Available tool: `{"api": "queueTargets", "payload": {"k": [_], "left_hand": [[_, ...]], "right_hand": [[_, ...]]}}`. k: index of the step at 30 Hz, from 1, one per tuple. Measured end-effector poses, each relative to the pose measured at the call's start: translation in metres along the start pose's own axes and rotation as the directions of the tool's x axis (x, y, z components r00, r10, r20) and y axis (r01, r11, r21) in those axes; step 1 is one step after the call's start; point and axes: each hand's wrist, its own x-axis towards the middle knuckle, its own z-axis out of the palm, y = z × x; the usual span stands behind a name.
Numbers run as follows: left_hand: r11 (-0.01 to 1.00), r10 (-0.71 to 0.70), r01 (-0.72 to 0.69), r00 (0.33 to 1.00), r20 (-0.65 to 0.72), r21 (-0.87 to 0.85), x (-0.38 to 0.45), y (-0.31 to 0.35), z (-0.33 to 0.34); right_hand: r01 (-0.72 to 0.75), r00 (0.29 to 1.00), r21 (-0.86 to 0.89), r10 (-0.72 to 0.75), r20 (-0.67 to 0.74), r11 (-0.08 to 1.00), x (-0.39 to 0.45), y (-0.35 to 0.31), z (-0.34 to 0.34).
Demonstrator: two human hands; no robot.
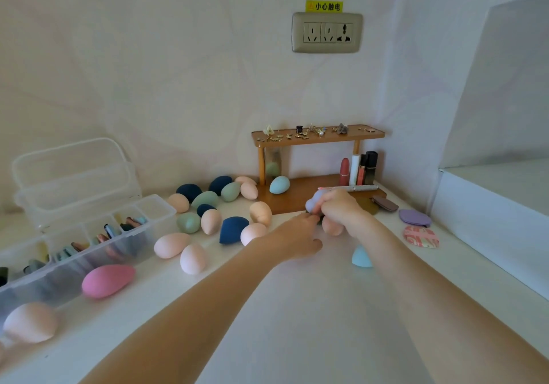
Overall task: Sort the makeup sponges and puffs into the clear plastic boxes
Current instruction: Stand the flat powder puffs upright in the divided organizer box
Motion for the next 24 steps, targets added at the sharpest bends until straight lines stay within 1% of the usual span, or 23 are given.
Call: {"api": "queueTargets", "payload": {"k": [1, 4, 6, 8, 10, 12, 15, 16, 19, 22, 24], "left_hand": [[1.000, 0.001, -0.001, 1.000, 0.007, 0.008, 0.001, 0.000, 0.000], [0.999, 0.002, -0.002, 1.000, -0.004, 0.039, 0.001, -0.003, -0.005], [0.998, 0.003, -0.002, 1.000, -0.008, 0.070, -0.001, -0.007, -0.006], [0.996, -0.006, 0.004, 1.000, 0.022, 0.091, -0.002, -0.010, -0.005], [0.995, -0.016, 0.012, 0.999, 0.039, 0.094, -0.002, -0.011, -0.002], [0.996, -0.010, 0.006, 0.999, 0.039, 0.086, -0.003, -0.011, -0.003], [0.998, -0.005, 0.005, 1.000, -0.003, 0.062, -0.005, -0.014, -0.007], [0.998, -0.011, 0.012, 1.000, -0.016, 0.063, -0.006, -0.016, -0.008], [0.996, 0.002, 0.003, 0.999, -0.050, 0.094, -0.010, -0.020, -0.010], [0.995, 0.043, -0.029, 0.989, -0.141, 0.098, -0.018, -0.024, -0.019], [0.993, 0.051, -0.027, 0.975, -0.214, 0.115, -0.024, -0.034, -0.029]], "right_hand": [[-0.011, 1.000, 0.028, 0.011, 0.001, 1.000, -0.002, 0.001, -0.001], [-0.066, 0.998, 0.021, 0.065, 0.025, 0.998, -0.003, 0.000, -0.001], [-0.091, 0.996, 0.040, 0.092, -0.022, 0.995, 0.001, -0.001, 0.003], [-0.108, 0.986, -0.051, 0.100, -0.134, 0.993, 0.008, 0.000, 0.011], [-0.119, 0.980, -0.197, 0.082, -0.183, 0.973, 0.007, -0.003, 0.016], [-0.095, 0.982, -0.252, 0.049, -0.183, 0.963, 0.006, -0.006, 0.017], [-0.045, 0.993, -0.273, 0.014, -0.114, 0.961, 0.001, -0.011, 0.017], [-0.021, 0.992, -0.250, -0.011, -0.124, 0.968, 0.002, -0.013, 0.019], [0.069, 0.983, -0.083, -0.082, -0.164, 0.994, 0.001, -0.020, 0.023], [0.175, 0.973, -0.100, -0.188, -0.137, 0.979, -0.005, -0.035, 0.022], [0.251, 0.948, -0.109, -0.267, -0.171, 0.962, -0.009, -0.048, 0.022]]}}
